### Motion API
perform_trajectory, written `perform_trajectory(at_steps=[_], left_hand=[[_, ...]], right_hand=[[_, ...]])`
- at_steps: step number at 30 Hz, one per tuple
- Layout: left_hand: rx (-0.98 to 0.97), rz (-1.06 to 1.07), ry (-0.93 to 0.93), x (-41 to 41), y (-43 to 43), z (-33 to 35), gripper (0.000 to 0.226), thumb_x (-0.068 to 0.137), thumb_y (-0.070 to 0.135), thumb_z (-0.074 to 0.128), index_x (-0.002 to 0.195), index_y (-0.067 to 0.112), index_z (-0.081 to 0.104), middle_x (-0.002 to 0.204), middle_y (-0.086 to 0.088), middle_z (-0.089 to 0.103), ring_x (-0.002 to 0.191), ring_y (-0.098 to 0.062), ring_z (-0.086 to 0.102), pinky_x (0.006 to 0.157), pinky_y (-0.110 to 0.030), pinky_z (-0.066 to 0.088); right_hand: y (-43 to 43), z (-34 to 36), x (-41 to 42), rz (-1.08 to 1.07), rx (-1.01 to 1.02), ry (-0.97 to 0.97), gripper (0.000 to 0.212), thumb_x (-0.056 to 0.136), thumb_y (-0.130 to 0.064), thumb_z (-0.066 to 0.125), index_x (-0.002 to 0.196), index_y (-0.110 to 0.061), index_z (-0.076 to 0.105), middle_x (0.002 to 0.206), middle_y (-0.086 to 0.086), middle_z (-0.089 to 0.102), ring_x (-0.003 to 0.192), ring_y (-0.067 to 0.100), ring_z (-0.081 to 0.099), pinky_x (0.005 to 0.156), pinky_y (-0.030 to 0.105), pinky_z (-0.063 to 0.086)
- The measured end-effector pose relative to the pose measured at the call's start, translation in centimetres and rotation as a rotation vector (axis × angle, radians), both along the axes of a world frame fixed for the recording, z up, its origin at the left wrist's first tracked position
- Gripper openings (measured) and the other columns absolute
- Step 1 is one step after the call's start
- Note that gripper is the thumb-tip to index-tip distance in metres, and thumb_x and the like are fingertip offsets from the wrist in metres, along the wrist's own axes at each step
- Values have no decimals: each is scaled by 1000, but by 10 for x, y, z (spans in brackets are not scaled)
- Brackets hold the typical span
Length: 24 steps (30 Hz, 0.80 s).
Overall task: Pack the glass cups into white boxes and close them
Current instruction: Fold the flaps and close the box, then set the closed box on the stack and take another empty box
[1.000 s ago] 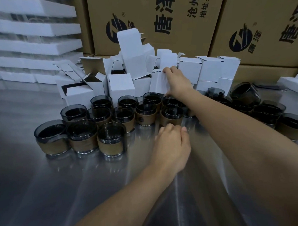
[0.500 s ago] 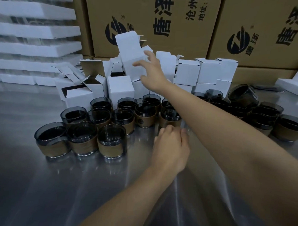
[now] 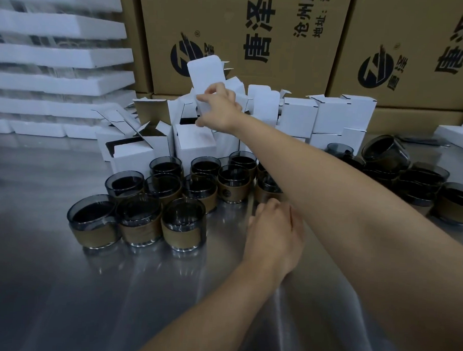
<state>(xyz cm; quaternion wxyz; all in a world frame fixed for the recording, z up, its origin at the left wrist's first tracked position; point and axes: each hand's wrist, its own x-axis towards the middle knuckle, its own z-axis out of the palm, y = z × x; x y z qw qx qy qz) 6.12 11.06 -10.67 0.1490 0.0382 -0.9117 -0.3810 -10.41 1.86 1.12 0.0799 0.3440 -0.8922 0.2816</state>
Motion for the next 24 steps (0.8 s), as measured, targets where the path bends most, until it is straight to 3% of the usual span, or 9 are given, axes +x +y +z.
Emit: perform_trajectory(at_steps=[3, 9, 11, 13, 17, 19, 21, 22, 24], left_hand=[[-42, -11, -13, 2, 0, 2, 32, 101, 27, 33, 99, 12, 61, 113, -3, 58, 112, -22, 48, 100, -43, 36], [-100, -9, -27, 0, 0, -1, 34, 101, 26, 30, 104, 14, 62, 117, 0, 55, 113, -21, 44, 102, -39, 32], [-122, -37, -69, -2, -1, -2, 31, 101, 25, 34, 115, 17, 59, 125, -2, 50, 120, -22, 39, 104, -39, 26], [-152, -45, -119, -4, 0, -3, 34, 100, 27, 40, 129, 16, 52, 134, -5, 45, 129, -23, 34, 107, -38, 23], [-173, -57, -173, -7, 0, -1, 39, 100, 28, 43, 135, 14, 46, 139, -7, 42, 132, -24, 32, 108, -39, 23], [-107, -68, -142, -5, 0, 0, 29, 98, 25, 43, 123, 15, 53, 131, -8, 49, 127, -25, 39, 104, -40, 28], [-13, -52, -25, -3, -1, 0, 13, 94, 19, 43, 89, 17, 55, 108, -9, 60, 111, -28, 52, 93, -41, 40], [39, -38, 47, -2, -2, 0, 14, 92, 18, 43, 81, 17, 51, 99, -9, 61, 102, -29, 55, 88, -42, 45], [148, -32, 127, -1, -1, 0, 13, 93, 18, 43, 96, 14, 54, 102, -8, 57, 102, -28, 56, 88, -46, 47]], right_hand=[[5, -5, -1, -10, -57, 43, 55, 84, -12, 61, 136, -26, 50, 146, 5, 19, 136, 27, 17, 106, 36, 24], [1, 7, -14, -25, -268, -117, 49, 85, -10, 62, 129, -30, 58, 160, 9, -6, 146, 29, -4, 115, 45, 17], [-7, 9, -17, -16, -275, -130, 47, 84, -11, 64, 126, -31, 61, 161, 8, -7, 146, 28, -7, 114, 44, 16], [-12, 7, -20, -21, -260, -128, 46, 84, -12, 64, 126, -29, 61, 159, 7, 1, 145, 28, -2, 114, 43, 16], [-18, -3, -20, -43, -257, -51, 52, 87, -8, 59, 136, -20, 52, 146, 6, 25, 137, 27, 17, 114, 40, 20], [-14, -6, -12, -49, -295, 41, 48, 89, -3, 54, 134, -17, 56, 136, 4, 40, 134, 23, 26, 114, 40, 21], [-4, -5, 1, -33, -382, 143, 39, 91, 1, 52, 125, -15, 65, 124, 3, 53, 126, 21, 36, 111, 40, 25], [4, -3, 10, -23, -434, 201, 35, 91, 1, 53, 119, -14, 69, 119, 4, 57, 122, 21, 41, 109, 41, 28], [26, 1, 34, -16, -550, 342, 30, 90, 2, 57, 111, -11, 74, 112, 8, 62, 114, 23, 50, 105, 45, 32]])
